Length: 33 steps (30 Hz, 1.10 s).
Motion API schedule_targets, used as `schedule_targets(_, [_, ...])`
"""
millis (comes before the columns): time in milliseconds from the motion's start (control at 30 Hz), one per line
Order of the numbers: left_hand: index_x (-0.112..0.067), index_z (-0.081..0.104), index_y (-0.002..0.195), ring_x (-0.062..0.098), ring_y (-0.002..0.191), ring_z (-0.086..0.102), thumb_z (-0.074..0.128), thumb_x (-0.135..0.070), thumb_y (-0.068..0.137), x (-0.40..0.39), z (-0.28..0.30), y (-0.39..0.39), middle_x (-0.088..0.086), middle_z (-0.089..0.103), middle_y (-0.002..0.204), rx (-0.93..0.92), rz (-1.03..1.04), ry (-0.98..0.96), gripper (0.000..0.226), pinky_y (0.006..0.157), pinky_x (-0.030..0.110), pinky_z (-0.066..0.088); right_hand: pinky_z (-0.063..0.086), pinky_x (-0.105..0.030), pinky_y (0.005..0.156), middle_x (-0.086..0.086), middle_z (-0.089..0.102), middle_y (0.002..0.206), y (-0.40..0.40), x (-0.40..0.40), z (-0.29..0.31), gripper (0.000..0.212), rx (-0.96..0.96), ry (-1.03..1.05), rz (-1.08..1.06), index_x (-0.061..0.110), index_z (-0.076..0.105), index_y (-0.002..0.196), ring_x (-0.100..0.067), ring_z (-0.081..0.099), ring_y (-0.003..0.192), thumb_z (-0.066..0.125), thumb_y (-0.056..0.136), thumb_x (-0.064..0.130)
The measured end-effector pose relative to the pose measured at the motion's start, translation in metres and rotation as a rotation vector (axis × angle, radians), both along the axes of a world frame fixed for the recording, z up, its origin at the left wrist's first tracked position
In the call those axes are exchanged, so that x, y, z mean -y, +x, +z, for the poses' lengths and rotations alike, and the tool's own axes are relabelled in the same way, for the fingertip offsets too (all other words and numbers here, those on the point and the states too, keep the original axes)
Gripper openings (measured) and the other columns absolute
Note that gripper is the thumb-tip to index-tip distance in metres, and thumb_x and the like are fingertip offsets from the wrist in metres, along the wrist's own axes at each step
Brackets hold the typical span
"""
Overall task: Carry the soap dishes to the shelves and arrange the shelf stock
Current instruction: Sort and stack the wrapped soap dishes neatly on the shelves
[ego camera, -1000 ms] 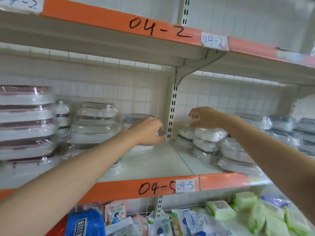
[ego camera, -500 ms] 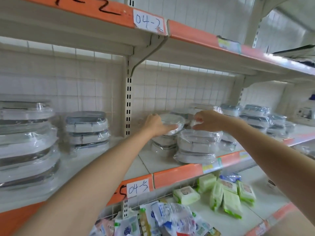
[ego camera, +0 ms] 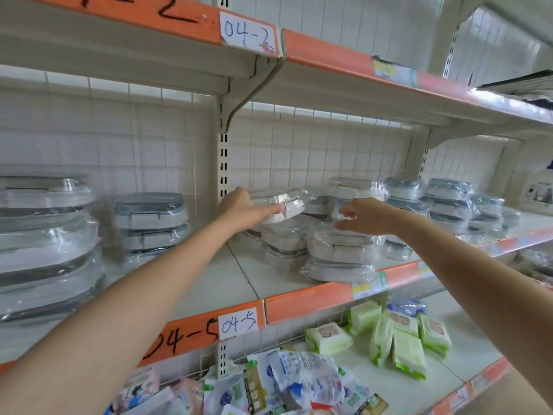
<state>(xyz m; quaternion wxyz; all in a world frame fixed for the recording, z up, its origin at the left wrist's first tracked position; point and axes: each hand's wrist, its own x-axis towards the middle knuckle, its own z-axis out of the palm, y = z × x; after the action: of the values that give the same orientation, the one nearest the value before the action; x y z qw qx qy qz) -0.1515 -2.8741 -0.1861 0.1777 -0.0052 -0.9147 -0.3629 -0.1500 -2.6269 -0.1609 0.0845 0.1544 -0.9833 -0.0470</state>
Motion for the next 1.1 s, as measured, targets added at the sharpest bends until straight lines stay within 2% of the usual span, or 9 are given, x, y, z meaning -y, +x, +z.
schedule_targets(100, [-0.016, 0.049, 0.113, 0.015, 0.097, 0.049, 0.071, -0.063, 0.072, 0.026, 0.002, 0.026, -0.002, 0.049, 0.111, 0.031, -0.001, -0.003, 0.067, 0.076, 0.029, 0.041, 0.037, -0.020, 0.066, 0.009, 0.049, 0.084, 0.002, 0.005, -0.001, 0.033, 0.079, -0.058, 0.025, 0.027, 0.047, 0.079, -0.015, 0.049, 0.081, 0.050, 0.087, 0.059])
schedule_targets(167, [-0.019, 0.050, 0.111, 0.014, 0.098, 0.049, 0.071, -0.060, 0.073, 0.045, -0.001, 0.042, -0.003, 0.051, 0.113, 0.032, -0.016, -0.008, 0.060, 0.072, 0.027, 0.039, 0.040, -0.026, 0.091, 0.005, 0.055, 0.121, 0.006, 0.007, -0.001, 0.052, 0.164, -0.098, 0.014, 0.023, 0.053, 0.118, -0.018, 0.053, 0.111, 0.055, 0.082, 0.061])
schedule_targets(267, [-0.013, 0.049, 0.127, 0.013, 0.102, 0.047, 0.070, -0.068, 0.065, 0.071, -0.017, 0.061, -0.001, 0.050, 0.121, 0.106, -0.055, -0.041, 0.085, 0.070, 0.022, 0.037, 0.021, -0.034, 0.114, -0.003, 0.024, 0.156, 0.011, 0.007, -0.004, 0.098, 0.254, -0.082, -0.045, 0.013, 0.019, 0.150, -0.022, 0.026, 0.142, 0.064, 0.076, 0.058])
schedule_targets(400, [-0.013, 0.038, 0.142, 0.015, 0.114, 0.047, 0.072, -0.078, 0.052, 0.091, -0.037, 0.078, 0.003, 0.046, 0.139, 0.238, -0.090, -0.150, 0.116, 0.089, 0.025, 0.039, 0.020, -0.035, 0.114, -0.006, 0.019, 0.157, 0.011, 0.004, -0.007, 0.102, 0.313, -0.072, -0.087, 0.016, 0.010, 0.152, -0.024, 0.023, 0.143, 0.071, 0.077, 0.049])
schedule_targets(733, [-0.012, 0.033, 0.144, 0.022, 0.129, 0.043, 0.076, -0.044, 0.075, 0.113, -0.041, 0.081, 0.006, 0.041, 0.145, 0.422, -0.121, -0.294, 0.088, 0.102, 0.026, 0.035, 0.024, -0.040, 0.114, -0.011, 0.023, 0.152, 0.011, 0.005, -0.021, 0.104, 0.163, -0.055, -0.048, 0.011, 0.017, 0.150, -0.029, 0.024, 0.139, 0.073, 0.073, 0.052])
schedule_targets(833, [-0.020, 0.053, 0.099, 0.007, 0.087, 0.051, 0.076, -0.042, 0.077, 0.116, -0.044, 0.078, -0.002, 0.053, 0.103, 0.431, -0.096, -0.428, 0.038, 0.069, 0.014, 0.040, 0.026, -0.043, 0.113, -0.011, 0.026, 0.149, 0.017, 0.009, -0.015, 0.105, 0.131, -0.038, -0.008, 0.009, 0.020, 0.149, -0.030, 0.025, 0.137, 0.072, 0.070, 0.055])
schedule_targets(900, [-0.022, 0.046, 0.081, 0.004, 0.071, 0.040, 0.075, -0.040, 0.079, 0.117, -0.045, 0.078, -0.008, 0.046, 0.085, 0.442, -0.088, -0.482, 0.034, 0.055, 0.015, 0.032, 0.027, -0.044, 0.113, -0.009, 0.027, 0.149, 0.021, 0.015, -0.009, 0.111, 0.116, -0.039, 0.034, 0.011, 0.019, 0.149, -0.030, 0.026, 0.137, 0.073, 0.065, 0.059])
schedule_targets(1000, [-0.019, 0.049, 0.095, 0.008, 0.080, 0.045, 0.074, -0.042, 0.079, 0.122, -0.045, 0.078, -0.002, 0.049, 0.098, 0.473, -0.080, -0.555, 0.038, 0.064, 0.018, 0.037, 0.026, -0.043, 0.114, -0.005, 0.027, 0.147, 0.028, 0.032, -0.002, 0.109, 0.085, -0.058, 0.129, 0.015, 0.017, 0.150, -0.026, 0.025, 0.137, 0.073, 0.067, 0.058])
schedule_targets(1100, [-0.012, 0.036, 0.141, 0.017, 0.120, 0.048, 0.075, -0.040, 0.078, 0.125, -0.039, 0.084, 0.004, 0.045, 0.139, 0.493, -0.067, -0.600, 0.078, 0.099, 0.025, 0.041, 0.028, -0.045, 0.112, -0.001, 0.030, 0.143, 0.031, 0.058, 0.000, 0.106, 0.080, -0.119, 0.212, 0.018, 0.020, 0.149, -0.023, 0.027, 0.134, 0.072, 0.066, 0.061])
